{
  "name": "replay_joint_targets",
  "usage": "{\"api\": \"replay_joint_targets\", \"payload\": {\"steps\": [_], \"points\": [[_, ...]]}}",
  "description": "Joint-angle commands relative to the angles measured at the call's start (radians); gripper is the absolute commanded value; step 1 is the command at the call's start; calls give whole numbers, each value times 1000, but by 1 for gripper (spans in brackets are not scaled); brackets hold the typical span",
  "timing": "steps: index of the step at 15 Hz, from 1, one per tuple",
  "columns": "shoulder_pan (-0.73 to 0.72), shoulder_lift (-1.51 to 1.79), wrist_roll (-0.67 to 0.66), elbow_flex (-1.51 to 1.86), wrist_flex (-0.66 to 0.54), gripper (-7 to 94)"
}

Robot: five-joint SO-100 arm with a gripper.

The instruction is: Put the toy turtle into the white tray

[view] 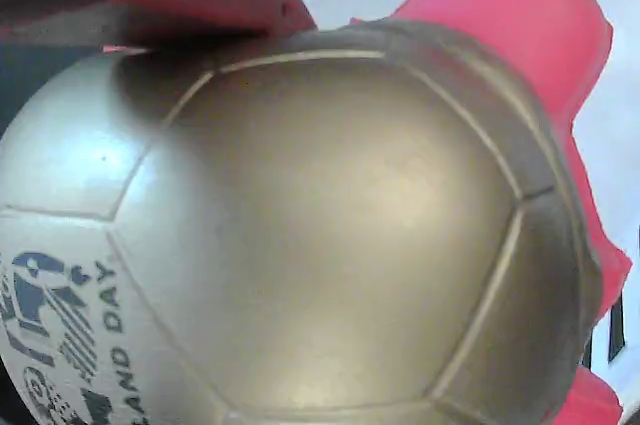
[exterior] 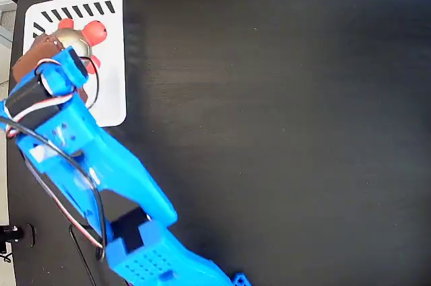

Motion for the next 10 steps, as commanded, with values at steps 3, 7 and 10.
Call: {"api": "replay_joint_targets", "payload": {"steps": [3,7,10], "points": [[-26,-34,-18,-101,14,1],[-43,-98,6,-94,14,16],[-48,-103,21,-72,15,56]]}}
